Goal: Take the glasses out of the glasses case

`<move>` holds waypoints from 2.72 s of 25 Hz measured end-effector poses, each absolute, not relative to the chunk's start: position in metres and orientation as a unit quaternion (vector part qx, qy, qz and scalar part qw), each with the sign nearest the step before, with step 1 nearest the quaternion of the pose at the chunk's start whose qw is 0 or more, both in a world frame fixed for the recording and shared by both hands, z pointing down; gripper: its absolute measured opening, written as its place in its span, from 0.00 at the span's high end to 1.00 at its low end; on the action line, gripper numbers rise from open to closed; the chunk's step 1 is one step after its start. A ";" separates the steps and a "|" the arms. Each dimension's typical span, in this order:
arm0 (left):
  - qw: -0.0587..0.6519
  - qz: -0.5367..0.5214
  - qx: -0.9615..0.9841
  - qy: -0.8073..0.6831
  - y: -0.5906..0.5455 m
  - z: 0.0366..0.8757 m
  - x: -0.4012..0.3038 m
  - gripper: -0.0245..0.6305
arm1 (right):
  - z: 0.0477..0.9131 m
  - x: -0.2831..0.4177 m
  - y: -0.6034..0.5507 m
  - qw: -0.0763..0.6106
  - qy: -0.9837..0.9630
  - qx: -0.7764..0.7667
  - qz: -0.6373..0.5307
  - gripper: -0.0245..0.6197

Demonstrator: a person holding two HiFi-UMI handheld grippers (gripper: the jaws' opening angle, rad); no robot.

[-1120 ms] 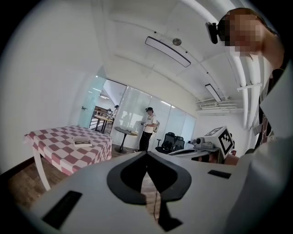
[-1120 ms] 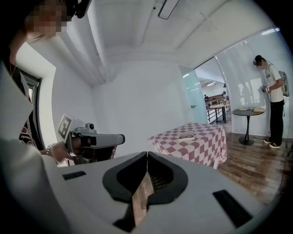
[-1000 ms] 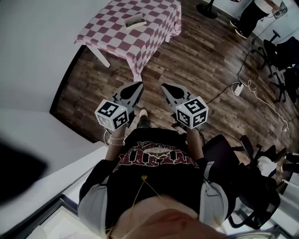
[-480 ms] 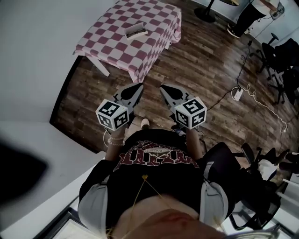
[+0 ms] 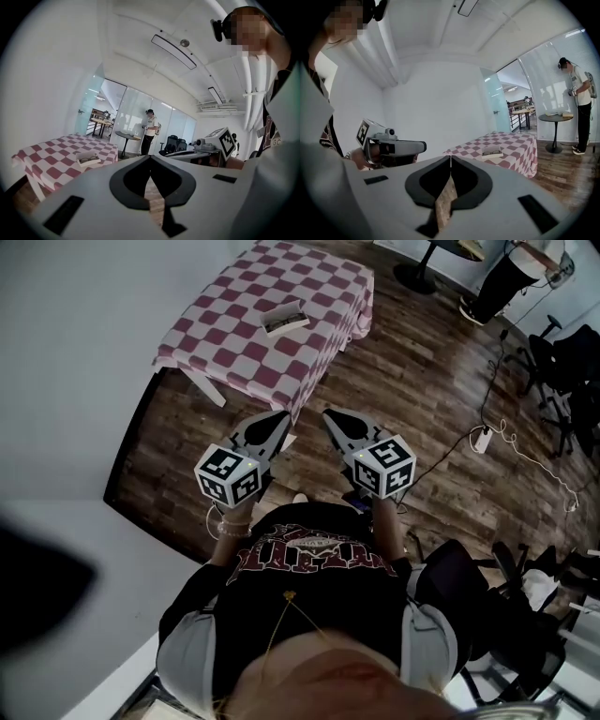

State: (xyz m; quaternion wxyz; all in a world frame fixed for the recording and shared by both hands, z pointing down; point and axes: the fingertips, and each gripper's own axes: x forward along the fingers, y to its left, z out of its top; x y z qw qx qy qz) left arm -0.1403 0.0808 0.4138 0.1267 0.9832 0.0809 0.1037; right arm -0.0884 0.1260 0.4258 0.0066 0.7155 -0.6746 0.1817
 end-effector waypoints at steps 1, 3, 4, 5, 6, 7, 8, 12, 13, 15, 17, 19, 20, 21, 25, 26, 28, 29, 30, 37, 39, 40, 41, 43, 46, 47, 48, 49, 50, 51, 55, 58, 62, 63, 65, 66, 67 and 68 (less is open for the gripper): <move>0.129 0.105 0.983 0.083 0.077 0.415 -0.139 0.96 | 0.426 -0.089 0.120 0.007 -0.675 0.715 0.181 0.93; 0.139 0.111 0.980 0.092 0.070 0.419 -0.136 0.96 | 0.427 -0.088 0.111 0.010 -0.674 0.716 0.183 0.93; 0.145 0.115 0.978 0.098 0.069 0.421 -0.135 0.96 | 0.428 -0.087 0.109 0.011 -0.672 0.718 0.183 0.93; 0.149 0.117 0.976 0.105 0.068 0.421 -0.132 0.96 | 0.428 -0.084 0.107 0.011 -0.669 0.720 0.183 0.93; 0.152 0.119 0.975 0.109 0.067 0.421 -0.129 0.96 | 0.429 -0.080 0.106 0.010 -0.666 0.723 0.183 0.93; 0.151 0.121 0.975 0.110 0.066 0.422 -0.126 0.96 | 0.429 -0.075 0.106 0.009 -0.662 0.726 0.184 0.93; 0.150 0.123 0.975 0.109 0.065 0.422 -0.123 0.96 | 0.430 -0.070 0.106 0.008 -0.660 0.728 0.187 0.93; 0.156 0.127 0.974 0.101 0.055 0.426 -0.105 0.96 | 0.429 -0.048 0.099 0.009 -0.660 0.728 0.188 0.93; 0.158 0.126 0.974 0.099 0.053 0.425 -0.099 0.96 | 0.428 -0.042 0.096 0.008 -0.661 0.726 0.187 0.93; 0.158 0.124 0.975 0.095 0.048 0.422 -0.084 0.96 | 0.426 -0.028 0.090 0.009 -0.667 0.721 0.187 0.93; 0.159 0.124 0.975 0.091 0.044 0.417 -0.069 0.96 | 0.422 -0.014 0.083 0.013 -0.674 0.715 0.187 0.93; 0.159 0.123 0.976 0.083 0.038 0.413 -0.056 0.96 | 0.416 -0.001 0.075 0.016 -0.682 0.707 0.184 0.93; 0.160 0.122 0.977 0.076 0.034 0.412 -0.050 0.96 | 0.414 0.005 0.072 0.017 -0.686 0.704 0.183 0.93; 0.162 0.122 0.977 0.070 0.030 0.411 -0.044 0.96 | 0.413 0.010 0.069 0.018 -0.690 0.700 0.183 0.93; 0.164 0.125 0.977 0.053 0.022 0.413 -0.023 0.96 | 0.414 0.032 0.062 0.029 -0.703 0.686 0.188 0.93; 0.165 0.126 0.977 0.050 0.021 0.413 -0.017 0.96 | 0.415 0.038 0.061 0.032 -0.706 0.682 0.188 0.93; 0.166 0.127 0.977 0.043 0.019 0.414 -0.005 0.96 | 0.415 0.049 0.058 0.038 -0.713 0.675 0.188 0.93; 0.165 0.128 0.977 0.037 0.018 0.414 -0.001 0.96 | 0.416 0.053 0.057 0.039 -0.717 0.670 0.187 0.93; 0.164 0.128 0.978 0.031 0.017 0.415 0.004 0.96 | 0.417 0.057 0.056 0.041 -0.721 0.666 0.187 0.93; 0.162 0.118 0.980 -0.005 0.010 0.417 0.038 0.96 | 0.423 0.089 0.050 0.046 -0.744 0.641 0.182 0.93; 0.165 0.117 0.979 -0.016 0.010 0.420 0.042 0.96 | 0.426 0.097 0.049 0.049 -0.749 0.635 0.184 0.93; 0.167 0.120 0.978 -0.021 0.010 0.423 0.042 0.96 | 0.427 0.100 0.049 0.049 -0.751 0.632 0.186 0.93; 0.168 0.124 0.978 -0.024 0.010 0.426 0.042 0.96 | 0.429 0.102 0.049 0.048 -0.752 0.630 0.187 0.93; 0.170 0.132 0.976 -0.029 0.009 0.430 0.043 0.96 | 0.430 0.106 0.048 0.046 -0.756 0.626 0.189 0.93; 0.171 0.134 0.975 -0.039 0.002 0.430 0.045 0.96 | 0.430 0.110 0.044 0.044 -0.759 0.622 0.187 0.93; 0.170 0.135 0.975 -0.042 -0.001 0.431 0.046 0.96 | 0.431 0.111 0.042 0.043 -0.760 0.621 0.187 0.93; 0.170 0.138 0.975 -0.043 -0.003 0.432 0.047 0.96 | 0.431 0.112 0.040 0.043 -0.760 0.621 0.187 0.93; 0.171 0.142 0.974 -0.043 -0.005 0.434 0.048 0.96 | 0.432 0.113 0.039 0.042 -0.760 0.621 0.188 0.93; 0.172 0.146 0.973 -0.043 -0.007 0.435 0.050 0.96 | 0.433 0.115 0.037 0.042 -0.759 0.622 0.188 0.93; 0.173 0.149 0.973 -0.042 -0.010 0.437 0.053 0.96 | 0.434 0.117 0.035 0.042 -0.758 0.623 0.188 0.93; 0.169 0.143 0.975 -0.034 -0.028 0.435 0.071 0.96 | 0.437 0.129 0.025 0.040 -0.751 0.631 0.191 0.93; 0.161 0.138 0.977 -0.030 -0.045 0.430 0.083 0.96 | 0.438 0.138 0.012 0.043 -0.747 0.634 0.194 0.93; 0.168 0.146 0.975 -0.023 -0.068 0.438 0.092 0.96 | 0.439 0.149 -0.010 0.049 -0.745 0.637 0.193 0.93; 0.172 0.147 0.974 -0.022 -0.074 0.440 0.093 0.96 | 0.440 0.152 -0.016 0.050 -0.744 0.637 0.194 0.93; 0.175 0.147 0.973 -0.024 -0.088 0.443 0.095 0.96 | 0.441 0.154 -0.029 0.053 -0.743 0.637 0.196 0.93; 0.174 0.147 0.973 -0.026 -0.096 0.443 0.096 0.96 | 0.442 0.156 -0.035 0.055 -0.743 0.637 0.198 0.93; 0.173 0.145 0.974 -0.027 -0.103 0.443 0.098 0.96 | 0.442 0.158 -0.042 0.057 -0.743 0.637 0.198 0.93; 0.172 0.142 0.974 -0.028 -0.110 0.443 0.100 0.96 | 0.443 0.161 -0.049 0.061 -0.743 0.636 0.198 0.93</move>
